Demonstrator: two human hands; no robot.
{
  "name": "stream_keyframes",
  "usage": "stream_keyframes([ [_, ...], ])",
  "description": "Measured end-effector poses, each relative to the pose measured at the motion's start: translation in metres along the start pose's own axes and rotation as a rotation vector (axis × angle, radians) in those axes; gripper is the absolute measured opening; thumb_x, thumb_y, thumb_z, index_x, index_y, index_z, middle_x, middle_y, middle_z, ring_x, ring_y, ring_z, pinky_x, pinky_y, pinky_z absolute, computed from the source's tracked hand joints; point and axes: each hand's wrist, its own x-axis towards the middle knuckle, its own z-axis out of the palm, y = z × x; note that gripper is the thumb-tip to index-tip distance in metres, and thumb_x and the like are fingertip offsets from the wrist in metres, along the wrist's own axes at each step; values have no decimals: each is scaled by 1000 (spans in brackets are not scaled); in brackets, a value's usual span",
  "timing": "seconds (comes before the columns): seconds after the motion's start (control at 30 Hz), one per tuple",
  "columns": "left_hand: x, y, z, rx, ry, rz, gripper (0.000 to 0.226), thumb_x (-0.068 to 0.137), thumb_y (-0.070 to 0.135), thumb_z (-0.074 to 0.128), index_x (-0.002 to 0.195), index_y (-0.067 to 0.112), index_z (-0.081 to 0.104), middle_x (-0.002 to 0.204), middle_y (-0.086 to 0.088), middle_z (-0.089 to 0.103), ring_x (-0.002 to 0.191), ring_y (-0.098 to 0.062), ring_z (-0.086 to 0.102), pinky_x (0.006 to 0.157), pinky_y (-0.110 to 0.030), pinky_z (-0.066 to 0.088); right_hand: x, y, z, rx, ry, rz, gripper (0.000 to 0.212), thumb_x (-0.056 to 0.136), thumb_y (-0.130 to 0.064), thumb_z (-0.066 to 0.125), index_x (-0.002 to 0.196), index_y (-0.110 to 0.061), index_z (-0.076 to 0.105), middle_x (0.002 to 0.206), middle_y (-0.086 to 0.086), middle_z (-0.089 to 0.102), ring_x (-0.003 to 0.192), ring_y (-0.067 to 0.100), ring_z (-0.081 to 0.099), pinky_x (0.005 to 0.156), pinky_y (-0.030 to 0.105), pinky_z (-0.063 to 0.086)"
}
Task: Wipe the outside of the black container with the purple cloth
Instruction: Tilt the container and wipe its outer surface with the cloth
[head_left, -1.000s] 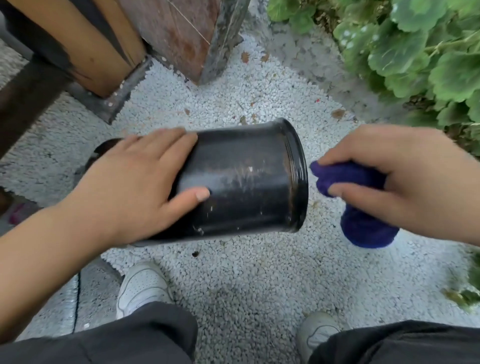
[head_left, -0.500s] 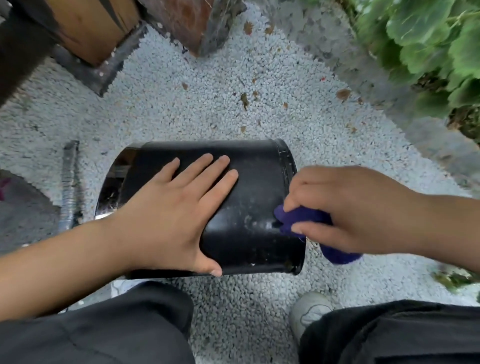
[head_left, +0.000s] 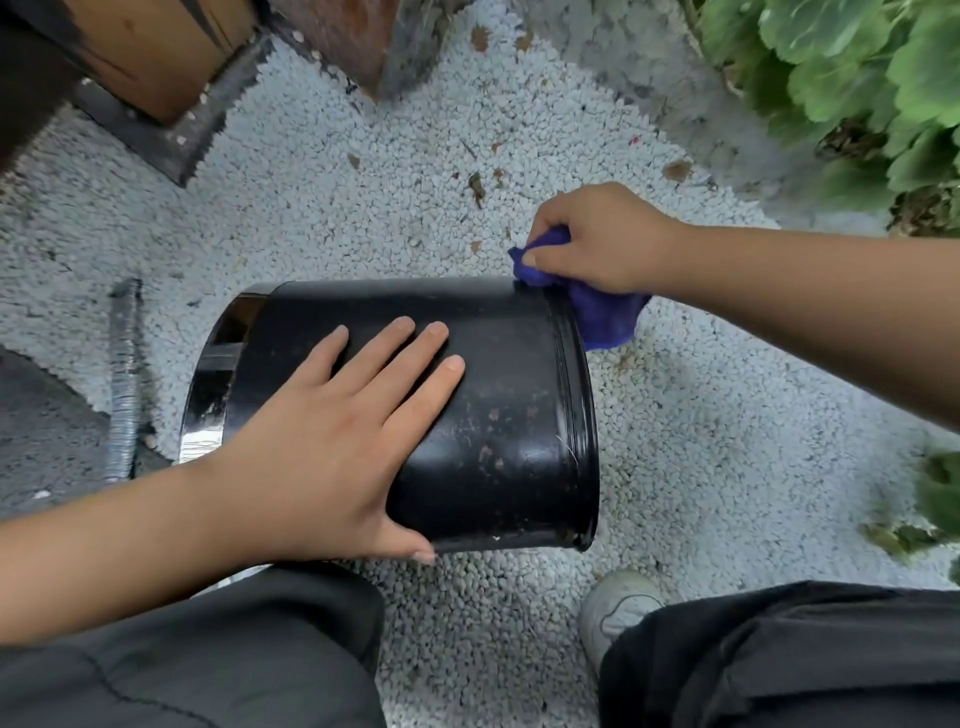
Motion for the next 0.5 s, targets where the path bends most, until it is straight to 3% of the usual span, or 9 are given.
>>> stream_keyframes([
  [0.13,0,-3,-1,-17,-4,26,129,57,92,51,148,2,35,155,-24,33,142,-43,34,106,-65,35,28,15,20,-38,-77,83,12,91,-34,60,91,-23,64,90,-1,60,90,20,51,73,30,37],
  [0.3,2,-11,-8,-288,58,-12,86,80,77,43,146,22,40,153,-7,40,140,-28,37,110,-53,33,28,19,21,-6,-86,199,22,90,-35,61,92,-14,68,100,6,67,90,25,56,71,31,38],
  [0.4,22,-42,-14,-395,74,-151,68,85,70,40,135,25,51,135,-5,58,122,-29,55,101,-49,45,6,23,6,338,-98,483,39,82,-44,72,85,-6,69,88,15,70,72,30,64,59,31,48],
  [0.5,46,-94,-7,-427,4,-479,67,89,60,52,137,13,51,138,-17,57,125,-38,52,105,-45,42,-24,21,-2,719,-436,808,49,67,-57,79,78,-10,67,68,11,70,53,26,66,53,33,55],
])
